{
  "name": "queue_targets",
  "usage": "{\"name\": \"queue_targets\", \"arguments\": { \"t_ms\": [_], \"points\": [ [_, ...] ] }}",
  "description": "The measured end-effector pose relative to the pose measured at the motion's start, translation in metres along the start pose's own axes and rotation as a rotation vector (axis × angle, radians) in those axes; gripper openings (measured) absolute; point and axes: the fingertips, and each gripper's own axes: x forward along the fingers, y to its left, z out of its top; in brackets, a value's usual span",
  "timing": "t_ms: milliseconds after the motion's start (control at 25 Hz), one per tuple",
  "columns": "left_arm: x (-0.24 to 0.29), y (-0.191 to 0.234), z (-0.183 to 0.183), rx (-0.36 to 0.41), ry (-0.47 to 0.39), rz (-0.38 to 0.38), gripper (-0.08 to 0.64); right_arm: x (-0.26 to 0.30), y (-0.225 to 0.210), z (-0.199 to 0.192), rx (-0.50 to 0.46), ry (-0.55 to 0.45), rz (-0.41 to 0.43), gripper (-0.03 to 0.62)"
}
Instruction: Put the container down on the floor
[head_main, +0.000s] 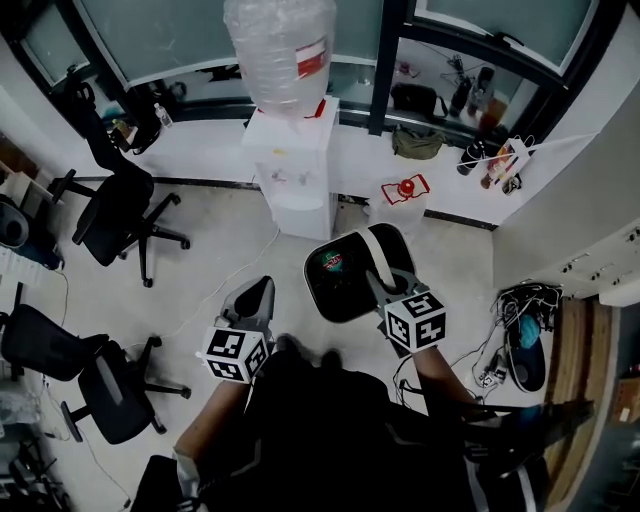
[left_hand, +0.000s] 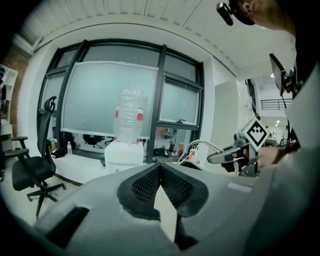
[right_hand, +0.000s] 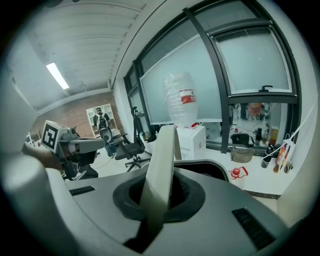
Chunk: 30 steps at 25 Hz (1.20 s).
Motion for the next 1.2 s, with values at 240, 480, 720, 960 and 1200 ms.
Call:
{"name": "queue_targets", "arguments": {
  "t_ms": [240, 480, 720, 960, 1200],
  "points": [
    [0.018, 0.002, 0.000, -0.009, 0.012, -0.031, 0.006, 0.012, -0.013, 0.005, 0.015, 0.001, -0.017, 0.008],
    [0.050, 0.024, 0.004, -0.028, 0.002, -0.060, 0.006, 0.035, -0.026, 0.014, 0.018, 0.016, -0.045, 0.008],
    [0.095, 0.043, 0.013, -0.031, 0.010, -0.108, 0.006, 0.065, -0.050, 0.028, 0.016, 0.036, -0.074, 0.008],
    [0.133, 0.072, 0.019, -0.030, 0.041, -0.144, 0.006, 0.101, -0.069, 0.040, 0.022, 0.056, -0.096, 0.008],
    [0.166, 0.098, 0.026, -0.040, 0.052, -0.185, 0.006, 0.132, -0.087, 0.044, 0.030, 0.071, -0.119, 0.008]
  ]
}}
